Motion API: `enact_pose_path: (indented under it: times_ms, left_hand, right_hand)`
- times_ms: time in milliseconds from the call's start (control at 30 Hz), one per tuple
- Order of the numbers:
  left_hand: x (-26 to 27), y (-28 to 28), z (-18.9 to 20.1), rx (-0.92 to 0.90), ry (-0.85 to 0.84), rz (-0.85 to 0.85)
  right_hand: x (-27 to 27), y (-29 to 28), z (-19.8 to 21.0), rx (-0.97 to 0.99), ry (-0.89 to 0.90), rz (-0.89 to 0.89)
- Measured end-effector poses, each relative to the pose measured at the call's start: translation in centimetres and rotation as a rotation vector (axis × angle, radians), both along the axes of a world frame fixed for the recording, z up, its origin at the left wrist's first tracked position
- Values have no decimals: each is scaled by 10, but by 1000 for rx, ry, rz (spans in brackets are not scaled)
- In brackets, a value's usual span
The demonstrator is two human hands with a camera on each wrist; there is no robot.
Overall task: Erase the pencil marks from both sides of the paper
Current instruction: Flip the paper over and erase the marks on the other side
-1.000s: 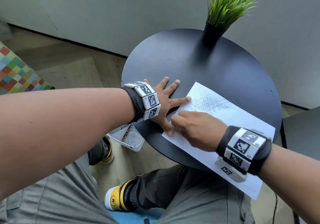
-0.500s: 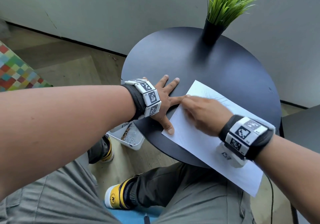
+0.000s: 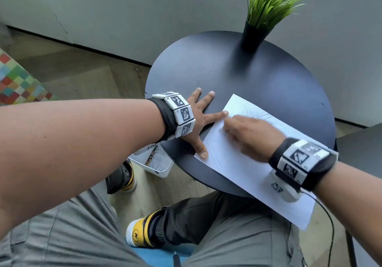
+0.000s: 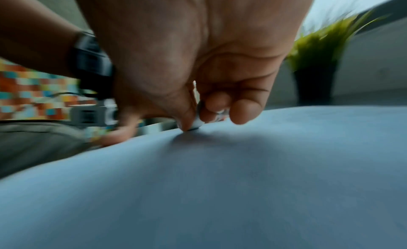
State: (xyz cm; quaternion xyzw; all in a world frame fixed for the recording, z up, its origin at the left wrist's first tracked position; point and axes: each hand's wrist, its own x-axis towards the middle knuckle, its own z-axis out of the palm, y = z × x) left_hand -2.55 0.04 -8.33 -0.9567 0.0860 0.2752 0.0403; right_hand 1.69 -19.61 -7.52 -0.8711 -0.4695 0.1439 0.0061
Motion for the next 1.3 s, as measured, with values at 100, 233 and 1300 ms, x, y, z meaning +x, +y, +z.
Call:
enact_pose_path:
  times_ms: [100, 233, 1300]
  left_hand:
    - [-1, 0, 0, 1, 2, 0]
    - [-1, 0, 0, 0, 13, 2]
    - [-1, -2, 4, 7, 15, 3]
  right_hand:
    - [-12, 4, 0, 4, -19, 29]
    - [-28, 3, 0, -96, 83, 154]
    - [-20, 2, 7, -68, -27, -7]
